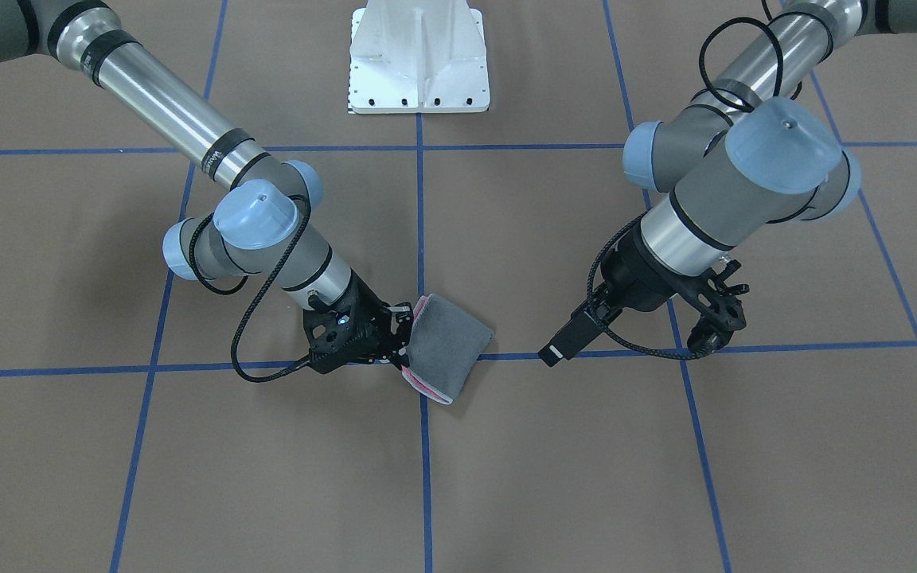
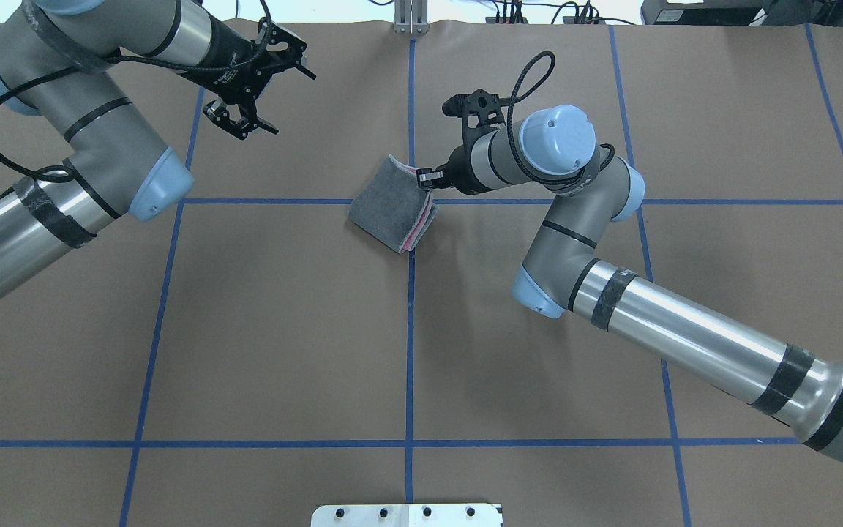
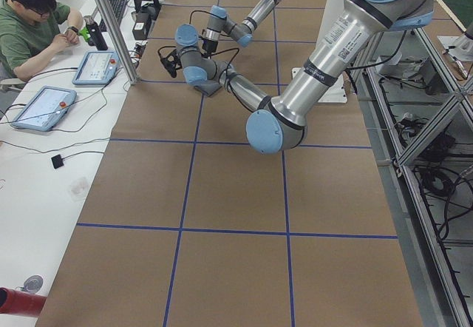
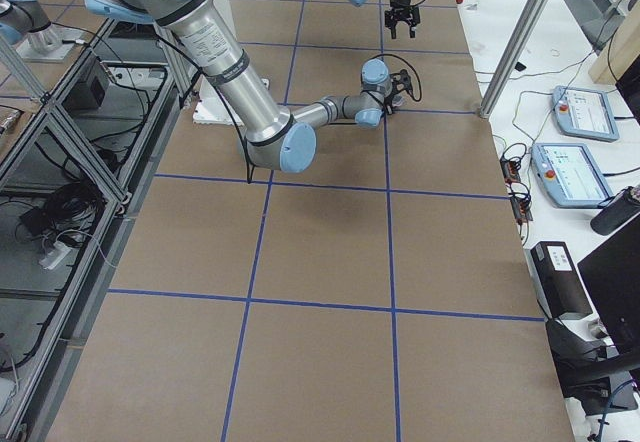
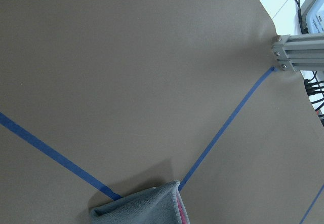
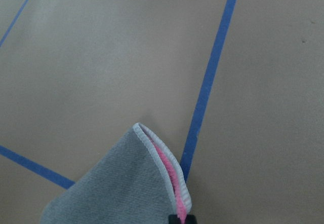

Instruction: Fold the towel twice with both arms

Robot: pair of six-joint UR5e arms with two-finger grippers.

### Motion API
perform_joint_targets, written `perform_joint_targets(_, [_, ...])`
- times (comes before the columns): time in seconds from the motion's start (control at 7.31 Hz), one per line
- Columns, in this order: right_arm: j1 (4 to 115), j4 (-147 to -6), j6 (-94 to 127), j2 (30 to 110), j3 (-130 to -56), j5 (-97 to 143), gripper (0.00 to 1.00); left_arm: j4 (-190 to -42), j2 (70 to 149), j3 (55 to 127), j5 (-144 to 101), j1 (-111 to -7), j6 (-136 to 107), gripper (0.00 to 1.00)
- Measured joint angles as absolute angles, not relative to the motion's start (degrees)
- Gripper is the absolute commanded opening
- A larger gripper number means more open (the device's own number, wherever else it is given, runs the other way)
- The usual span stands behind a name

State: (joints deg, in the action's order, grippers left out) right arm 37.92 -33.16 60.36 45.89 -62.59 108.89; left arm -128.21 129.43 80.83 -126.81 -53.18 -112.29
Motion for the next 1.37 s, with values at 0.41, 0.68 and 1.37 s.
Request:
perform_joint_targets(0.41, [37.7, -33.3, 60.3, 50.2, -66.6, 109.0, 0.59, -128.1, 129.4, 80.9, -126.8, -53.2, -112.3, 1.00])
perform_joint_targets(0.68, [37.6, -33.2, 60.5, 50.4, -67.1, 109.0, 1.00, -128.1, 129.4, 80.9, -126.7, -53.1, -112.3, 1.00])
perform_joint_targets(1.37, [41.7, -34.5, 60.7, 49.7, -68.1, 115.4, 1.00, -128.3, 129.4, 80.9, -126.4, -52.9, -112.3, 1.00])
